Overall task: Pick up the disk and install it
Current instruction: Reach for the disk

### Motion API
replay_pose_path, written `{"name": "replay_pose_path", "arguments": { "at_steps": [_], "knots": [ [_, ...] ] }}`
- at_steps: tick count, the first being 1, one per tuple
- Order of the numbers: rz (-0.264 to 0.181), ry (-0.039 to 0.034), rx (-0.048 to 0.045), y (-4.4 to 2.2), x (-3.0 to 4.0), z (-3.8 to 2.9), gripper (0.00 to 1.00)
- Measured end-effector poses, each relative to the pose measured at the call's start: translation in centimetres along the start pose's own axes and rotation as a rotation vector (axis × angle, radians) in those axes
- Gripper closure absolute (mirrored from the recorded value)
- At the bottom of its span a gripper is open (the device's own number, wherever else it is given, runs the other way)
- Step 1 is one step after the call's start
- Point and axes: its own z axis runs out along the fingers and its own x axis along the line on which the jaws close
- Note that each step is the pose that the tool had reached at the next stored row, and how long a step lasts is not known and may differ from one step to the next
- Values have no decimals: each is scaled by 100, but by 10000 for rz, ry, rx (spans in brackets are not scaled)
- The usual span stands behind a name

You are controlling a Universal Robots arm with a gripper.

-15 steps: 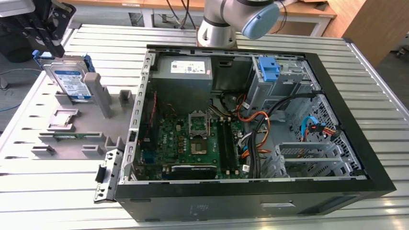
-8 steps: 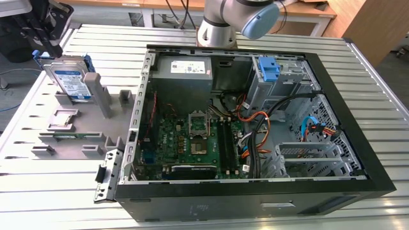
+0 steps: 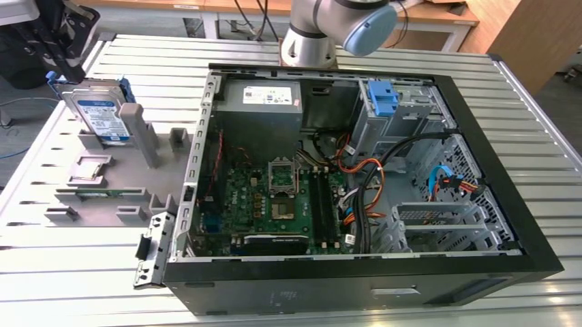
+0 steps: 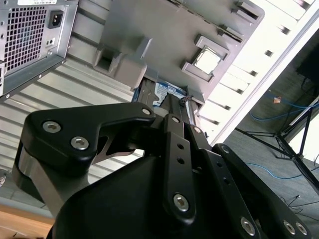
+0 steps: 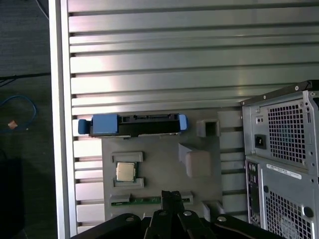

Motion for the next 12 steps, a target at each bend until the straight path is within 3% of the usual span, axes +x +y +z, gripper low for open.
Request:
{"name": "replay_pose_path", "arguments": {
  "at_steps": [12],
  "knots": [
    [0, 1, 0, 42, 83, 44, 89]
  ]
}}
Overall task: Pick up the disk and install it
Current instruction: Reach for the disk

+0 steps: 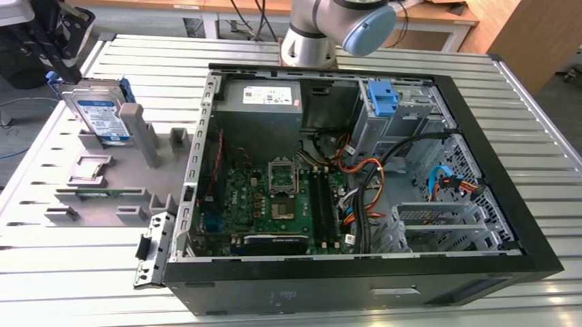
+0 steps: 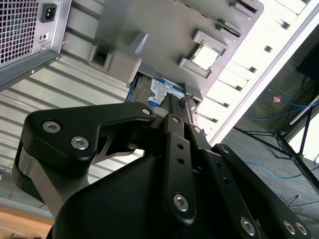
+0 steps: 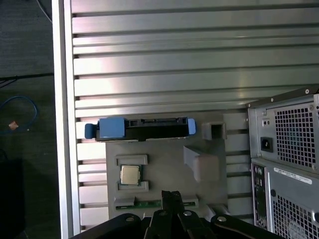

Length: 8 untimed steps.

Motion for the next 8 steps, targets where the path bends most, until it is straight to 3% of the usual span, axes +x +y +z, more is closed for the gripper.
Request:
{"name": "replay_pose_path", "arguments": {
  "at_steps": [8],
  "knots": [
    [0, -1, 0, 0, 39, 8, 89]
  ]
}}
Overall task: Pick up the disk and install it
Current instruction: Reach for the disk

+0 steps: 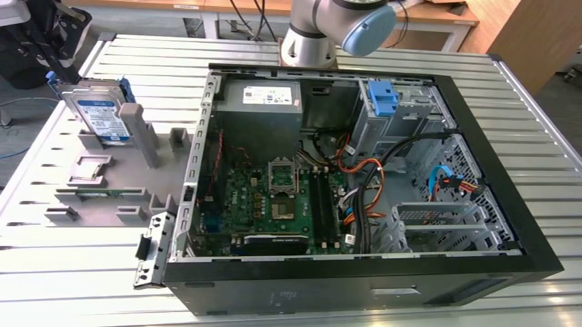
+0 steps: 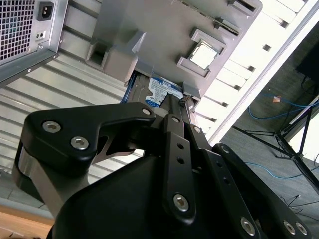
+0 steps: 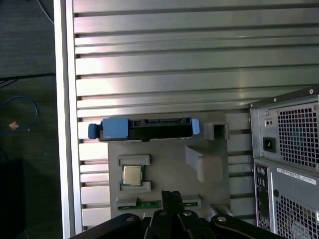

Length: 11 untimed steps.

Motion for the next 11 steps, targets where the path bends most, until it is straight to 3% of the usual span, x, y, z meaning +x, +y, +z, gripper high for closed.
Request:
{"name": "replay_pose_path", "arguments": {
  "at_steps": [11],
  "knots": [
    [0, 0, 0, -1, 17, 4, 89]
  ]
}}
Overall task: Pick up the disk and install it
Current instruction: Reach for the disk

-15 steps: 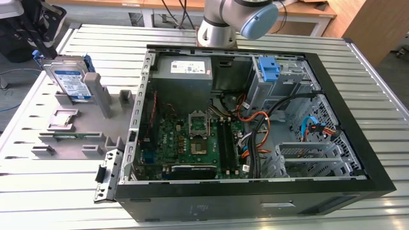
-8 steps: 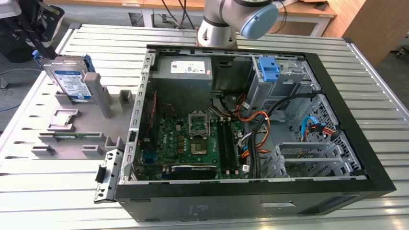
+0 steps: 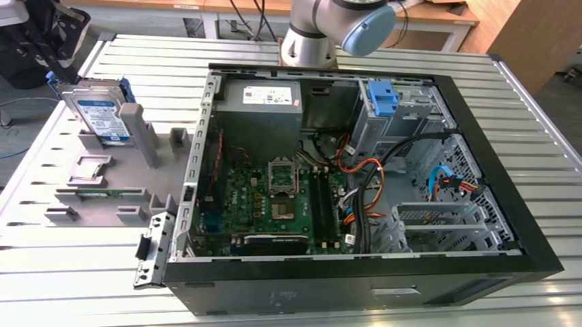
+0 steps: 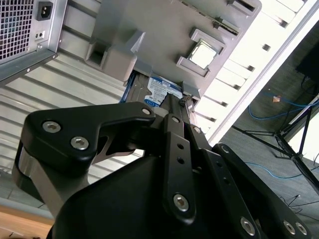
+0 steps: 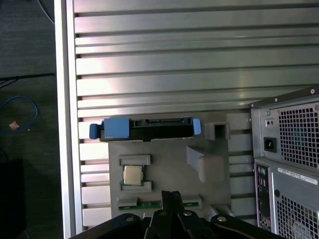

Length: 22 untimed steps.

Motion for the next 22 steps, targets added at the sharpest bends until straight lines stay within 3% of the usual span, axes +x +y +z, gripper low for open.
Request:
{"name": "replay_pose_path", "arguments": {
  "at_steps": [22],
  "knots": [
    [0, 1, -24, 28, 29, 49, 89]
  ]
}}
